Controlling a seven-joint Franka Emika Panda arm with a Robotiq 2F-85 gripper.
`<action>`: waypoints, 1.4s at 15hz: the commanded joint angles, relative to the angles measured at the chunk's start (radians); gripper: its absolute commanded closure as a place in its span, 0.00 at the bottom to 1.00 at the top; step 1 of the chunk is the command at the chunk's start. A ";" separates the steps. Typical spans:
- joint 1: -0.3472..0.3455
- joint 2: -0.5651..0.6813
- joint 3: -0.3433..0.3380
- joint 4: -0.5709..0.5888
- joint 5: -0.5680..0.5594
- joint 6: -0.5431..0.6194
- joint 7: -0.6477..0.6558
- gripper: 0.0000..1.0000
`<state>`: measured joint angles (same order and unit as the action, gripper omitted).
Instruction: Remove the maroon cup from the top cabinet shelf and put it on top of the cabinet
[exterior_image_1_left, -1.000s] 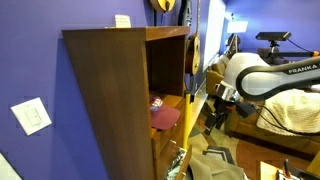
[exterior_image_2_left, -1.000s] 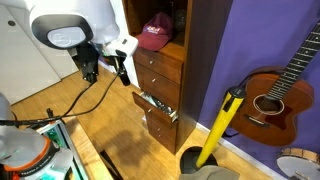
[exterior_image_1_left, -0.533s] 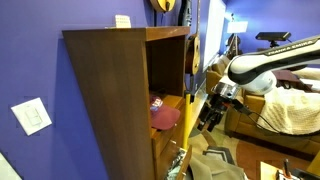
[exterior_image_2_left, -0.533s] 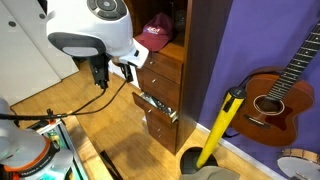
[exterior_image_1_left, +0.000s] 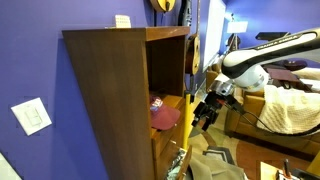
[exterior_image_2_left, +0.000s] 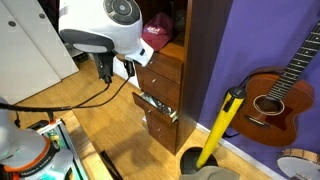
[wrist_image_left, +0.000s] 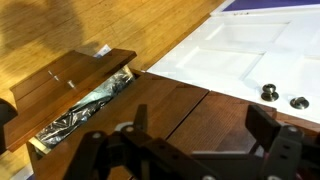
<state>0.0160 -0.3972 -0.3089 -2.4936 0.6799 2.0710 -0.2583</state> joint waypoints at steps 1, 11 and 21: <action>-0.042 0.012 0.029 0.012 0.078 0.015 -0.023 0.00; -0.058 0.079 0.056 0.083 0.394 0.015 -0.123 0.00; -0.078 0.216 0.124 0.166 0.533 0.011 -0.101 0.51</action>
<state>-0.0360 -0.2318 -0.2098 -2.3578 1.1755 2.0991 -0.3573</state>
